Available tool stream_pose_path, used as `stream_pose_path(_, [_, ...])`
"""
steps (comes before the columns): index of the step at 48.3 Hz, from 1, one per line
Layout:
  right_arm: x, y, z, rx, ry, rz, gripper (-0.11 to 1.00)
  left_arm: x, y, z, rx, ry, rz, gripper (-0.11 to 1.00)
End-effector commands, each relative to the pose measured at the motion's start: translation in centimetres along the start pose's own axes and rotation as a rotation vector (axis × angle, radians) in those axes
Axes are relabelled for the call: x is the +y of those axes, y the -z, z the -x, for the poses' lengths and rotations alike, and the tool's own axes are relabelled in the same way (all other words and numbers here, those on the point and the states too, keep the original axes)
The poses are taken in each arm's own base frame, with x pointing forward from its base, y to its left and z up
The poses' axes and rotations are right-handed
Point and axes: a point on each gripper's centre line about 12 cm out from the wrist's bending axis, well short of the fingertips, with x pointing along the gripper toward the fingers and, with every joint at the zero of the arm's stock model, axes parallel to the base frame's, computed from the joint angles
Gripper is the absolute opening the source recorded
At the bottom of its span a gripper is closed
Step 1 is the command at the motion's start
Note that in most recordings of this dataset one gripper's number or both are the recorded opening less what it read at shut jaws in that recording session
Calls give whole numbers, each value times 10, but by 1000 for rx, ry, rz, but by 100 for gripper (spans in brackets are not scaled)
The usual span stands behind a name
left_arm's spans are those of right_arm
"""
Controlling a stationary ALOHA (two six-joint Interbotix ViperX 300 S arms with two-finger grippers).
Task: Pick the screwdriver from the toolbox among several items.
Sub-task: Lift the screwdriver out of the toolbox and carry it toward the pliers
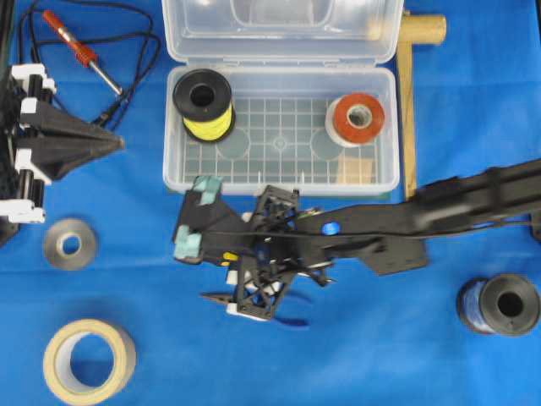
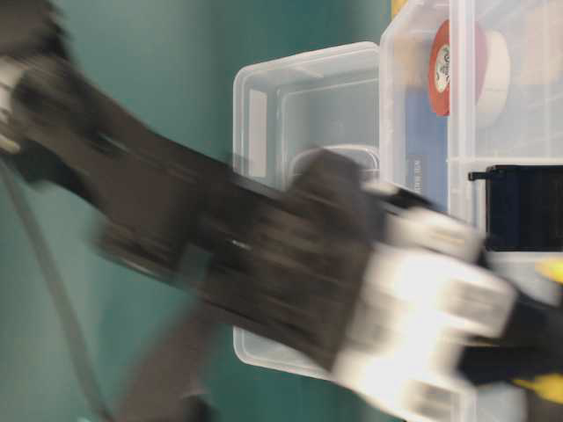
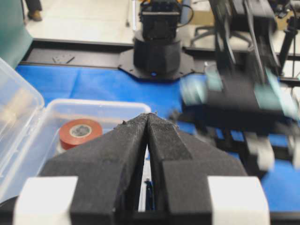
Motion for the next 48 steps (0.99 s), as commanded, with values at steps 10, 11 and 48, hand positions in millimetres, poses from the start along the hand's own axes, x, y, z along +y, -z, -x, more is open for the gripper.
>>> stream_pose_path(10, [12,0,-21,-10,-15,13,25,4,-2,-1,-5,-19,1,0])
stream_pose_path(11, [12,0,-22,-8,-15,12,25,4,-2,-1,-4,-19,1,0])
stream_pose_path(48, [-6,-1,105,-63,100,94,71,5,1,0,8,-22,7,0])
